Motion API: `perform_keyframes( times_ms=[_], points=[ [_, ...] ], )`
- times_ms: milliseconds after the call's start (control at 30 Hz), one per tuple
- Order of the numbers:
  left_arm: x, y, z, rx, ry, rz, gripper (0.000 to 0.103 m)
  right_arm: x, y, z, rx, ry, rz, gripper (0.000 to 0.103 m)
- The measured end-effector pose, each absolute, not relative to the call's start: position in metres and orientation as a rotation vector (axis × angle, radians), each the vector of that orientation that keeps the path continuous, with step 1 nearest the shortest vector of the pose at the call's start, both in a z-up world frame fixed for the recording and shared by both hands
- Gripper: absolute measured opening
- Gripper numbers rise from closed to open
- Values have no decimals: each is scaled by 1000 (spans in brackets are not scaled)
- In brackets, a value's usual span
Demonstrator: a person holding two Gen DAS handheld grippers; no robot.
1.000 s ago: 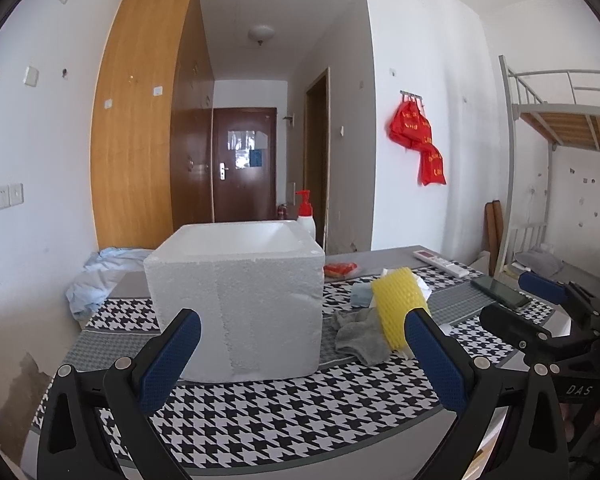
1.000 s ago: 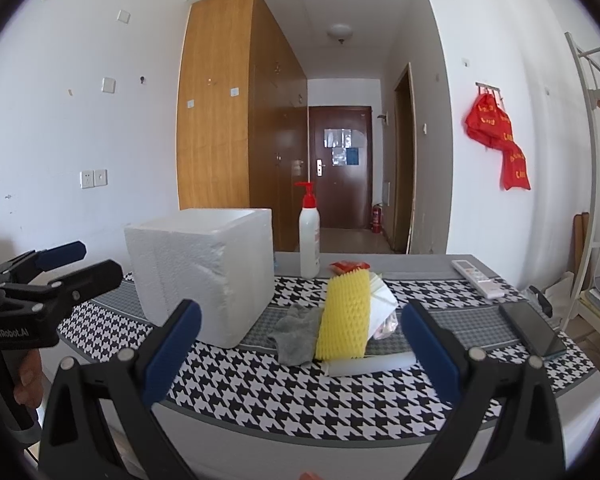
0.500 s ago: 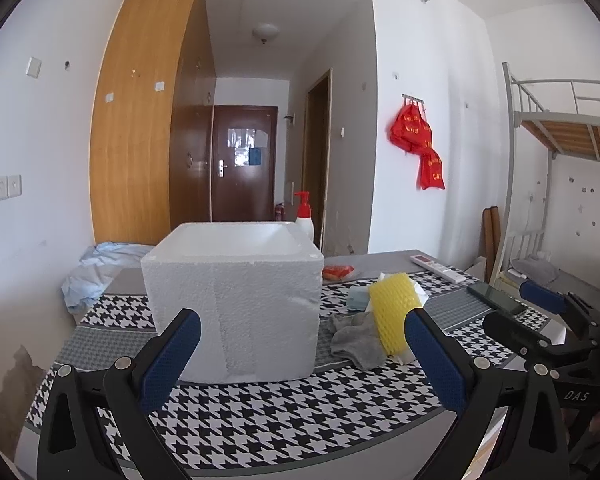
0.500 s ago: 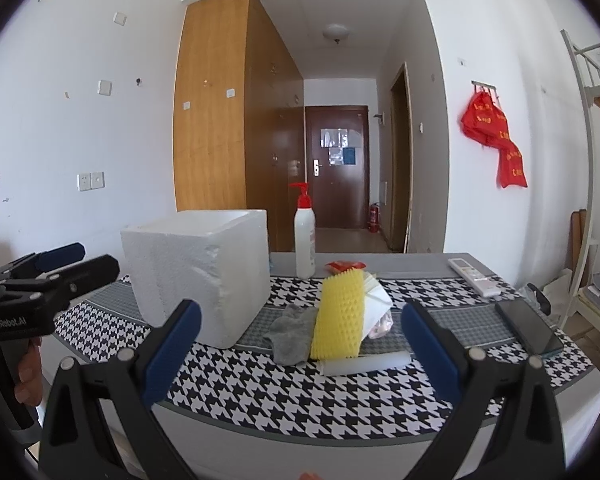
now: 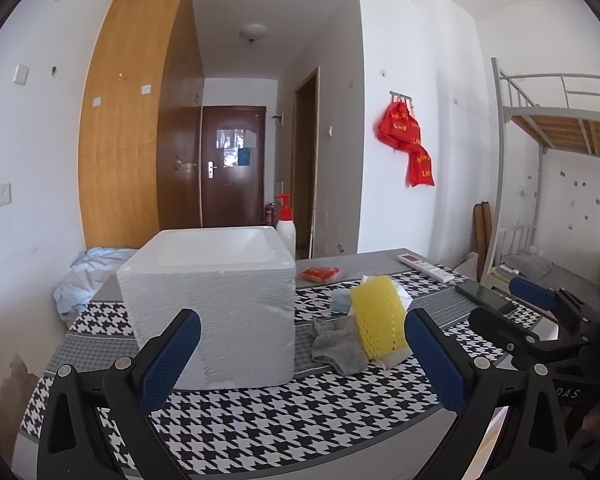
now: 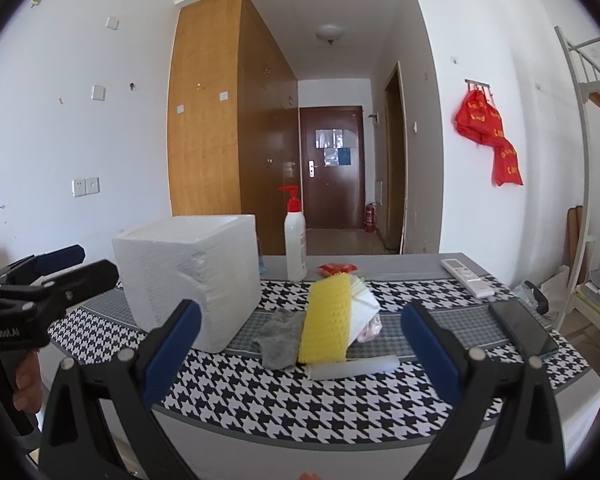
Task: Organize soft objects
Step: 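Move the left tool toward the yellow foam net on the table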
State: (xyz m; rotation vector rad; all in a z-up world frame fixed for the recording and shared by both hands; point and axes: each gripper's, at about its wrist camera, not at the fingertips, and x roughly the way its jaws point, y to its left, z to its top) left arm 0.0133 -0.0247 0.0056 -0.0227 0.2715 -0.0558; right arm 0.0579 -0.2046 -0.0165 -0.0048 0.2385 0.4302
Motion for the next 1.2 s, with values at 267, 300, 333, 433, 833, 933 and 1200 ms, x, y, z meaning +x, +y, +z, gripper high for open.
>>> perform_keyframes(
  times_ms=[267,300,333,433,833,933,1200],
  points=[
    [29,-33,2,-17,304,-123,102,70,-212,-17,4,265,390,101],
    [31,-35,1,-17,307,-127,102,74,-214,-17,14,272,388,101],
    [35,-37,0,-14,313,-130,102,77,-217,-18,21,280,385,101],
    [45,-40,-4,-13,327,-142,102,87,-222,-21,31,298,370,101],
    [82,-55,-18,-9,400,-173,102,113,-224,-34,4,375,361,101],
    [88,-60,-23,-8,418,-180,102,118,-226,-38,0,389,357,101],
    [105,-73,-29,-1,443,-216,102,135,-237,-51,13,446,342,101]
  ],
)
